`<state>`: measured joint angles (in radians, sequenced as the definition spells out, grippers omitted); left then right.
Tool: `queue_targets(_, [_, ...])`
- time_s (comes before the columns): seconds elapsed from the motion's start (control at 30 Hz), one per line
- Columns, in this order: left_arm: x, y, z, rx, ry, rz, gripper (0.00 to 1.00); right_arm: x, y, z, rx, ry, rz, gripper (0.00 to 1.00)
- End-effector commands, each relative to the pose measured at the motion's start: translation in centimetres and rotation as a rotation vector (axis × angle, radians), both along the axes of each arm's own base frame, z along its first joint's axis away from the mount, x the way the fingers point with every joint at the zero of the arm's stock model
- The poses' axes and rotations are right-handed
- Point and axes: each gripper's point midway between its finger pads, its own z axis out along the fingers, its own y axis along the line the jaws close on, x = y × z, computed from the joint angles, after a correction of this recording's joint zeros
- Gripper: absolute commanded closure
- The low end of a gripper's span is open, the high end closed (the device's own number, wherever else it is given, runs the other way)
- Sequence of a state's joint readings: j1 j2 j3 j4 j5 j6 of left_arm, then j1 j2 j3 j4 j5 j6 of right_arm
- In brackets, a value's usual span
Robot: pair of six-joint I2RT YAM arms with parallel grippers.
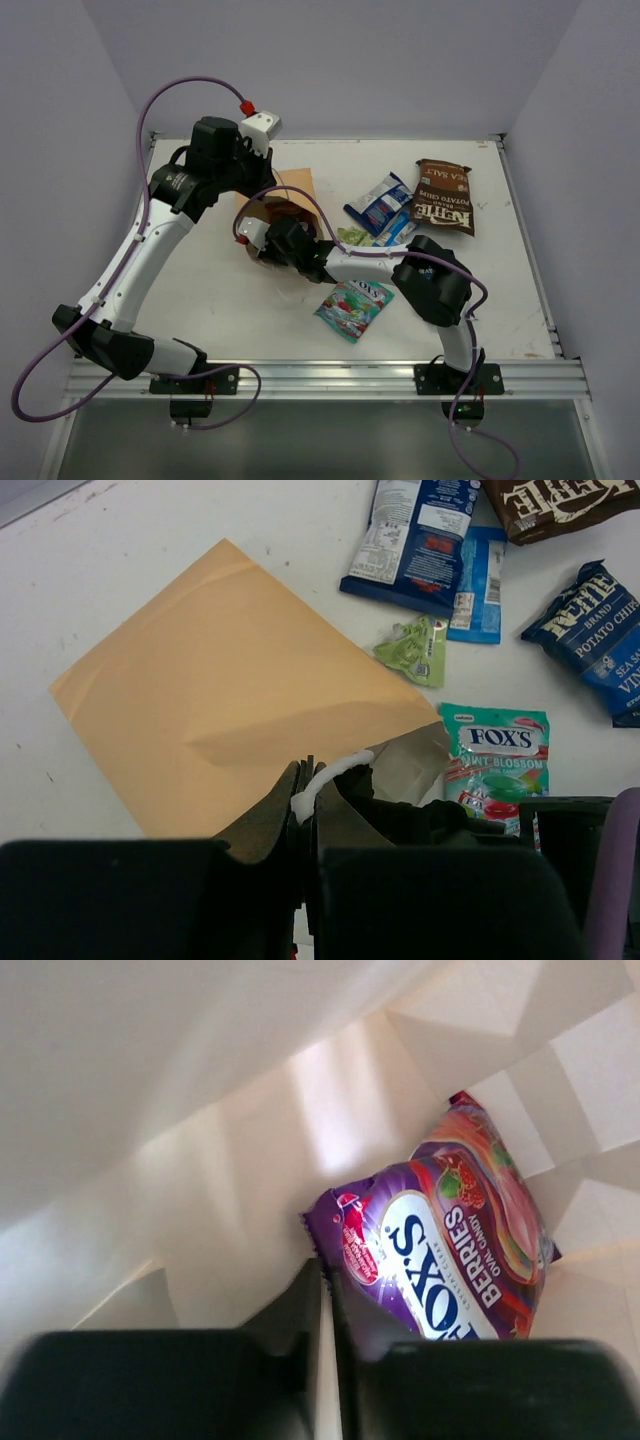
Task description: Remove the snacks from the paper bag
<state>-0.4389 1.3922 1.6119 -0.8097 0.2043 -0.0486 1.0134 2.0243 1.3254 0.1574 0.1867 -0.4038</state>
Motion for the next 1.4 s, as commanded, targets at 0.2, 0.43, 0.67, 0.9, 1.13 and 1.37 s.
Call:
queue_targets(0.2, [1.0,0.2,2.6,-0.019,-0.092,0.032,1.0,0.1,-1.3,3.0,0.039,-0.013,-0.036,1.0])
queue_targets(0.43, [2.2,1.1,1.4,0.025,-0.097,0.089,1.0,-1.5,-2.3,7.6,0.126,-0.011,-0.011,1.0])
queue_targets(0.67, [2.7,0.8,0.5,0.023,-0.083,0.092,1.0,-3.0,-2.3,9.9,0.146,0.005,0.067,0.9])
queue_targets(0.9, [2.3,-0.1,2.5,-0.023,-0.085,0.058,1.0,-2.7,-0.8,5.8,0.084,0.056,0.093,0.32])
queue_targets(1.13, [1.7,-0.1,3.6,-0.038,-0.089,0.049,1.0,-1.6,-0.4,2.7,0.015,0.042,0.083,0.25])
queue_targets(1.37, [0.9,-0.7,4.2,-0.07,-0.075,0.016,1.0,0.7,-0.7,1.2,0.013,-0.018,-0.008,0.21])
